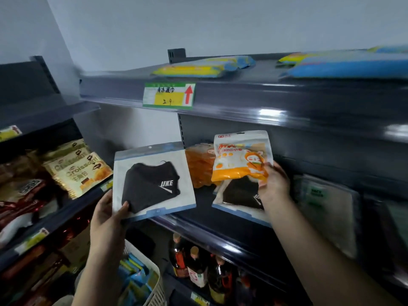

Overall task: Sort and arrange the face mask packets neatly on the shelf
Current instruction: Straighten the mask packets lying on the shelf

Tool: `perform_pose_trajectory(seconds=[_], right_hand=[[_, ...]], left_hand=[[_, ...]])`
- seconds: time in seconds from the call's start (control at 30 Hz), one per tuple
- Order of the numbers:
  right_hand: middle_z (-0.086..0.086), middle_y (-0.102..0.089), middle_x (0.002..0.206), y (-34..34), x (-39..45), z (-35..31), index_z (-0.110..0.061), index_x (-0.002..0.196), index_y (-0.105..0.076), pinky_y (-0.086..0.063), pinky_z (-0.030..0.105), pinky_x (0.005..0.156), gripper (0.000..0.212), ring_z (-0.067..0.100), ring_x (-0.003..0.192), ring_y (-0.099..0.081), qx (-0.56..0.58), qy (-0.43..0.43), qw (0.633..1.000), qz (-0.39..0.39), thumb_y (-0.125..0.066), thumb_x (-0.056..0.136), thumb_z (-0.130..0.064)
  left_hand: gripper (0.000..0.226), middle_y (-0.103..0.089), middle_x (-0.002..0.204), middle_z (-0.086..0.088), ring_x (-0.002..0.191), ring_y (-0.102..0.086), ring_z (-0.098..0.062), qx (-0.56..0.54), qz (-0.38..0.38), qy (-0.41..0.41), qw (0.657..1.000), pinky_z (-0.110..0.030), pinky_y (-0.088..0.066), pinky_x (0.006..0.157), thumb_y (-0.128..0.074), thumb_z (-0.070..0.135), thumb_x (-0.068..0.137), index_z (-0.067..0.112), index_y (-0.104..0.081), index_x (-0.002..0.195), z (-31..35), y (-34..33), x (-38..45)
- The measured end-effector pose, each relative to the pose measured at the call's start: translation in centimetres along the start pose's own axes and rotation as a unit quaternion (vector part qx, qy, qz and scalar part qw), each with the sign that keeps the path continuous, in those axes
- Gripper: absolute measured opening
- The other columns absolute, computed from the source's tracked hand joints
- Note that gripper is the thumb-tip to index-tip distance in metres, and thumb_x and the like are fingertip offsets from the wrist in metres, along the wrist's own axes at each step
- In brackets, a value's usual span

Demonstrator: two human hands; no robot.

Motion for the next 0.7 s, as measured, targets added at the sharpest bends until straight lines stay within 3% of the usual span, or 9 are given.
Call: perform_pose_trajectory(seconds=[0.1,0.17,0.3,0.43,0.5,0.57,0.63,0.67,0.7], right_hand=[[0.001,-0.064,0.078,-2.5,0.7,1.1,-0.016,0.078,-0.057,-0.054,0.02,0.056,0.021,0.013,0.069,-0.06,0.03,0.022,0.999,0.012,-0.053,0.091,0.001],[-0.001,-0.064,0.069,-3.8,1.1,1.8,-0.016,0.075,-0.055,-0.052,0.017,0.049,0.025,0.012,0.067,-0.06,0.047,0.039,0.998,0.025,-0.051,0.091,0.003],[0.005,-0.062,0.082,-5.3,2.2,3.1,-0.013,0.072,-0.054,-0.051,0.022,0.057,0.026,0.014,0.068,-0.059,0.048,0.055,0.996,0.051,-0.05,0.09,0.006],[0.011,-0.067,0.098,-6.2,3.2,4.4,-0.004,0.092,-0.062,-0.057,0.031,0.068,0.009,0.022,0.082,-0.064,-0.026,0.071,0.995,0.07,-0.056,0.088,0.002],[0.011,-0.067,0.097,-6.4,3.3,4.9,-0.002,0.103,-0.062,-0.054,0.036,0.077,0.017,0.024,0.084,-0.063,-0.096,0.073,0.989,0.085,-0.062,0.086,-0.003],[0.006,-0.064,0.089,-6.5,3.4,5.3,-0.005,0.089,-0.061,-0.049,0.033,0.08,0.004,0.022,0.085,-0.061,-0.164,0.086,0.977,0.103,-0.062,0.086,-0.003],[0.008,-0.064,0.099,-6.7,3.4,5.3,-0.01,0.081,-0.058,-0.048,0.034,0.089,0.008,0.025,0.098,-0.061,-0.232,0.121,0.957,0.124,-0.06,0.088,-0.006],[0.011,-0.065,0.107,-6.8,3.3,5.3,-0.009,0.089,-0.06,-0.048,0.035,0.092,0.001,0.027,0.104,-0.061,-0.254,0.136,0.948,0.133,-0.059,0.088,-0.008],[0.014,-0.064,0.113,-6.8,3.2,5.4,-0.005,0.102,-0.06,-0.048,0.036,0.094,0.014,0.028,0.108,-0.06,-0.263,0.14,0.944,0.143,-0.059,0.088,-0.008]], left_hand=[[0.04,-0.06,0.123,-0.012,0.115,-0.057,-0.036,0.013,-0.031,0.016,0.999,-0.048,-0.049,0.092,-0.054,0.004,0.09,0.025,-0.056,0.123,0.5,0.7,3.5],[0.041,-0.062,0.122,-0.008,0.113,-0.06,-0.031,0.015,-0.044,0.023,0.999,-0.04,-0.053,0.087,-0.055,0.005,0.089,0.027,-0.056,0.124,0.6,1.1,5.5],[0.044,-0.063,0.122,-0.006,0.111,-0.061,-0.028,0.038,-0.098,0.021,0.994,-0.032,-0.057,0.078,-0.054,0.004,0.09,0.026,-0.053,0.128,0.7,1.0,9.0],[0.041,-0.062,0.121,-0.009,0.108,-0.061,-0.032,0.052,-0.125,0.024,0.99,-0.039,-0.055,0.08,-0.055,0.007,0.09,0.029,-0.055,0.125,0.6,0.7,11.6],[0.039,-0.062,0.119,-0.009,0.103,-0.062,-0.03,0.045,-0.134,0.027,0.99,-0.036,-0.057,0.076,-0.055,0.006,0.09,0.028,-0.056,0.123,0.5,0.5,12.6],[0.038,-0.062,0.117,-0.011,0.095,-0.062,-0.025,0.037,-0.14,0.027,0.989,-0.031,-0.058,0.068,-0.054,0.005,0.091,0.027,-0.056,0.122,0.5,0.3,13.4],[0.037,-0.061,0.118,-0.012,0.095,-0.061,-0.026,0.042,-0.147,0.026,0.988,-0.038,-0.057,0.076,-0.054,0.005,0.091,0.029,-0.057,0.119,0.4,0.1,14.0],[0.036,-0.061,0.117,-0.012,0.097,-0.061,-0.029,0.042,-0.148,0.029,0.988,-0.046,-0.054,0.082,-0.054,0.006,0.091,0.03,-0.058,0.118,0.4,0.1,14.1],[0.035,-0.061,0.117,-0.012,0.099,-0.06,-0.033,0.041,-0.149,0.034,0.987,-0.053,-0.051,0.086,-0.055,0.008,0.091,0.031,-0.058,0.117,0.3,0.1,14.3]])
Point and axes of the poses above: each hand's wrist, its own x-axis towards the middle knuckle, its own y-axis out of the back of the hand, z = x × y, the point moved 5 cm from there along x, towards the middle knuckle
